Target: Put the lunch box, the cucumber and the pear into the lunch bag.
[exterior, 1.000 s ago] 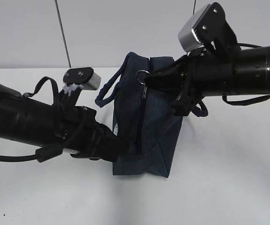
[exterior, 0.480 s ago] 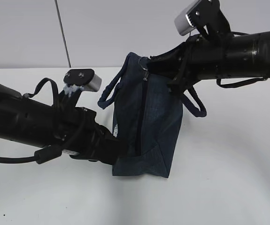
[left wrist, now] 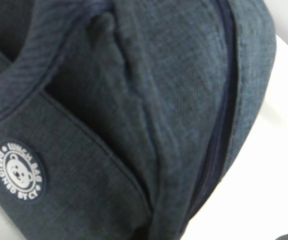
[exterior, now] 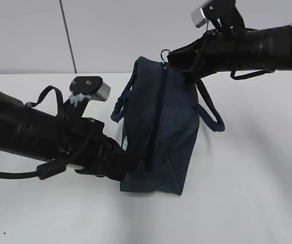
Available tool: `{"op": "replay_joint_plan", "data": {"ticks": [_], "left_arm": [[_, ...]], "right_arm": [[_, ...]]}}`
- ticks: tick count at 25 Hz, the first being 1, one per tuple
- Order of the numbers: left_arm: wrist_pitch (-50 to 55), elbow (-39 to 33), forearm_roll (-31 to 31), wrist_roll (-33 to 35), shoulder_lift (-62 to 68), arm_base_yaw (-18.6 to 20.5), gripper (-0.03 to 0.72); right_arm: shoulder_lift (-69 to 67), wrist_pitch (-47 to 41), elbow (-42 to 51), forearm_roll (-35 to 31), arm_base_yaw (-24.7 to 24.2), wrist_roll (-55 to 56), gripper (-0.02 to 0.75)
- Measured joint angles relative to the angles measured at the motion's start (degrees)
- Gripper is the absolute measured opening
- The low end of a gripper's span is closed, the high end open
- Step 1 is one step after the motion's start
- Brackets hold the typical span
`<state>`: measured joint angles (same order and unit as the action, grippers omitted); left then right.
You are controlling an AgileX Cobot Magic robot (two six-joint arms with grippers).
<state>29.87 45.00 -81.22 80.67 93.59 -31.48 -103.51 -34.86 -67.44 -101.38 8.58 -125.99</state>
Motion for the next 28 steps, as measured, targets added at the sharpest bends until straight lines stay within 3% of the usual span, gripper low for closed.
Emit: {"op": "replay_joint_plan", "data": {"ticks": [12,17,28], "left_arm": [[0.2,0.0,0.2,0.0,0.0,0.0,-0.020],[0.3,0.0,0.2,0.0,0.0,0.0,-0.020],[0.4,0.0,-0.1,0.0,0.0,0.0,-0.020]], "right_arm": [[-9.8,-0.9,-11.9,-0.2,-2.6,4.9,0.006],[-12.3,-5.7,-14.5,0.4,-4.7,12.6,0.006],[-13.6,-13.3,-17.2,8.8,-6.3,32.3,0.006]]}}
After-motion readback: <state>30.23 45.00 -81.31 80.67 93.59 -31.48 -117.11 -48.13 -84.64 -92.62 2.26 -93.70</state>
